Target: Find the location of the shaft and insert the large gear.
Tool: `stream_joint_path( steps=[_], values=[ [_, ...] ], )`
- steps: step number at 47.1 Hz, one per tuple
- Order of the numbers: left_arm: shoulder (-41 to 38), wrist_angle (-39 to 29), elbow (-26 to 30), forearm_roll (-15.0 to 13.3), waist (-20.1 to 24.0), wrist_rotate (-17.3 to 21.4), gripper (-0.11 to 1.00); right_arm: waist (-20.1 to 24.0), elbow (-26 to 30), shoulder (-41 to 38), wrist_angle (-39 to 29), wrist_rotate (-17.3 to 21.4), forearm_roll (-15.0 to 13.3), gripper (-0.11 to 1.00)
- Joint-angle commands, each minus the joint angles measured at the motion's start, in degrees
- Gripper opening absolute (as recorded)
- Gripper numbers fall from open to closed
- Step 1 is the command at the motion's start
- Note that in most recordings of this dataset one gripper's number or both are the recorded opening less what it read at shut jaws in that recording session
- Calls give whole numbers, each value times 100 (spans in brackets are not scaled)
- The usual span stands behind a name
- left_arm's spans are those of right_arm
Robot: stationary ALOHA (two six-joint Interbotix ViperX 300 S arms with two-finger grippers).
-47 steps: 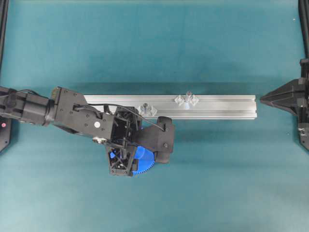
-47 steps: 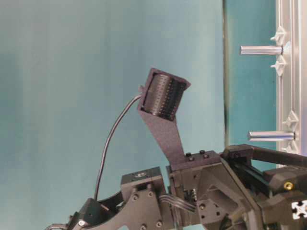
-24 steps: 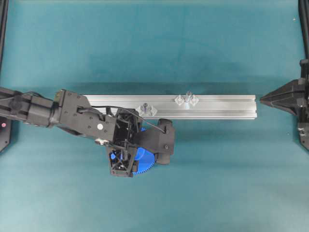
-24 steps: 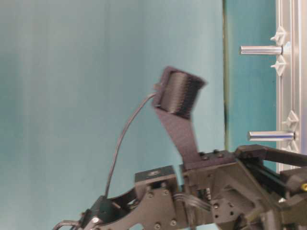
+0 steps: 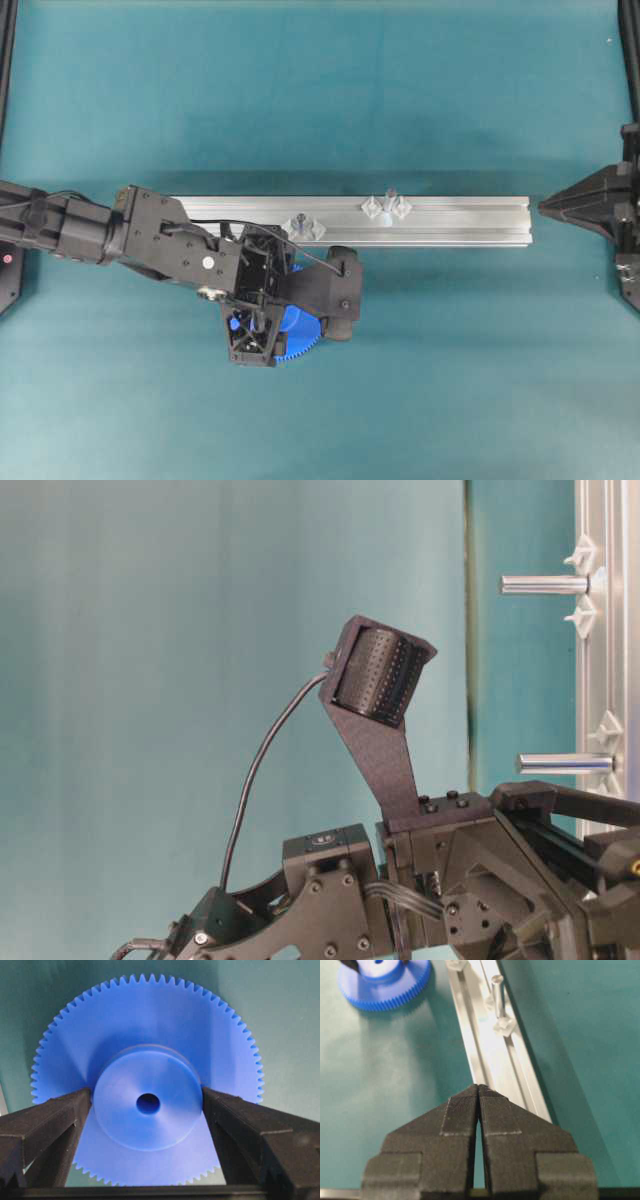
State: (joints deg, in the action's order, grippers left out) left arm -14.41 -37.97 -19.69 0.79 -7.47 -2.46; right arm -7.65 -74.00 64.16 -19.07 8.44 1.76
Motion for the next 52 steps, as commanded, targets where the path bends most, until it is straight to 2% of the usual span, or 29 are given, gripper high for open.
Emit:
stream_joint_path(
  steps=[1,13,20,52],
  values=[
    [70,62,44,9,-26,0,92,-18,70,-26,26,44,0,2],
    [79,62,70,18,-26,0,89,-18,70,-26,26,44,0,2],
    [97,26,44,18,-26,9,71,-18,62,-26,26,35,0,2],
    [202,149,44,18,-26,62,71,-18,70,-26,26,35,-18,2]
  ],
)
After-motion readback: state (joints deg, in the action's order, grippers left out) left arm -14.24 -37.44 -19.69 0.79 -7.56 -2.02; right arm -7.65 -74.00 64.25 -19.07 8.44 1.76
